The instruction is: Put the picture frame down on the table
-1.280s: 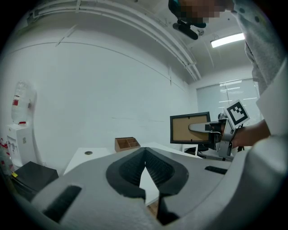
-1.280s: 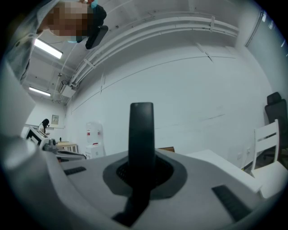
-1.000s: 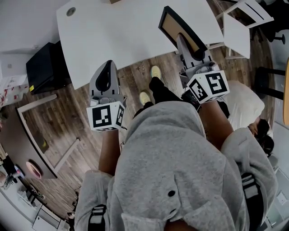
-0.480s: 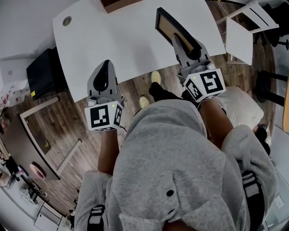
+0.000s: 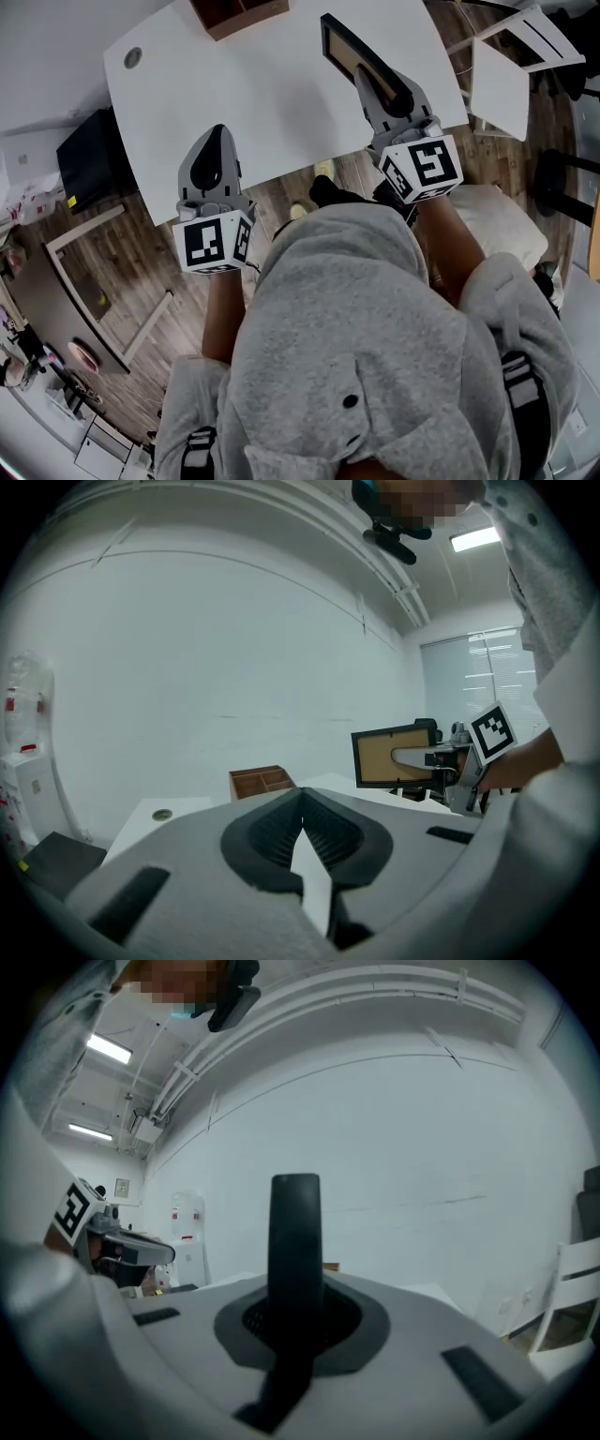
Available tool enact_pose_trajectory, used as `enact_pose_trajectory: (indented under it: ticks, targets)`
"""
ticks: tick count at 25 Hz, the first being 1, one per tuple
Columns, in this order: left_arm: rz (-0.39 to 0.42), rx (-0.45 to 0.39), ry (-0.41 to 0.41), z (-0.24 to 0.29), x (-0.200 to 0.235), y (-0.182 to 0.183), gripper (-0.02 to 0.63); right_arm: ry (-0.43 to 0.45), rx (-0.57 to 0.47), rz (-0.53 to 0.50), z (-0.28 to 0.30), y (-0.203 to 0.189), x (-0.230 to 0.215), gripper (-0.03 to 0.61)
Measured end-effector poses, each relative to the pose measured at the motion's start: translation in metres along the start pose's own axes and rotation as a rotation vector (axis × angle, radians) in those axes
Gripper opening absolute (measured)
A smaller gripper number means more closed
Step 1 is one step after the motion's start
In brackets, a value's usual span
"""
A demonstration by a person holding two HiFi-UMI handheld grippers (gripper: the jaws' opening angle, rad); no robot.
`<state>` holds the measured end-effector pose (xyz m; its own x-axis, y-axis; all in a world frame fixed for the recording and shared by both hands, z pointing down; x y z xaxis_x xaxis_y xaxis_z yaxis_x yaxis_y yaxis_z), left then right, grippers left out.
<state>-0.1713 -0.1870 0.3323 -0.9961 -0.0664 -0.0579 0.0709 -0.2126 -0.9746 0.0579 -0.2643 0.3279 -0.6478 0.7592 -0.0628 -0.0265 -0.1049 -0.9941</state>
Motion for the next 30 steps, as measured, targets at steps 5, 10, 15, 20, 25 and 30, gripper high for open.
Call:
enact_pose_trajectory:
  ticks: [5,10,15,20,25,30]
  targets:
    - [0.002,0.007,0.019,0.012,-0.004,0.001,0.020,0.014,0.024,-0.050,0.008,-0.005,-0.016,0.031]
    - [0.007,0.008,0.029,0.027,-0.012,0.004,0.020,0.022,0.079,-0.153,0.017,-0.018,-0.032,0.031]
    - [0.013,0.013,0.044,0.037,-0.014,0.003,0.020,0.040,0.124,-0.198,0.030,-0.032,-0.045,0.031]
    - [0.003,0.013,0.063,0.040,-0.013,0.004,0.020,0.053,0.189,-0.269,0.039,-0.049,-0.054,0.031]
    - [-0.008,0.017,0.064,0.043,-0.010,0.002,0.020,0.062,0.262,-0.338,0.045,-0.067,-0.055,0.031]
    - [-0.010,0.017,0.051,0.049,-0.005,-0.002,0.020,0.064,0.357,-0.456,0.051,-0.084,-0.050,0.031]
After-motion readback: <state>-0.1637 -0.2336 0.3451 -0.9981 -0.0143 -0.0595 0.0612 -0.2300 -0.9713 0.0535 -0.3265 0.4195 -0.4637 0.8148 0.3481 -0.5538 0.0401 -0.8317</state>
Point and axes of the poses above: the fingertips, and each gripper's own axes: z forward along the fingers, x to its left, y out of its top, the point moved 3 cm from there along -z, backward along the fingers, and after that the axes turned 13 degrees about y, right-handed, at the moved point
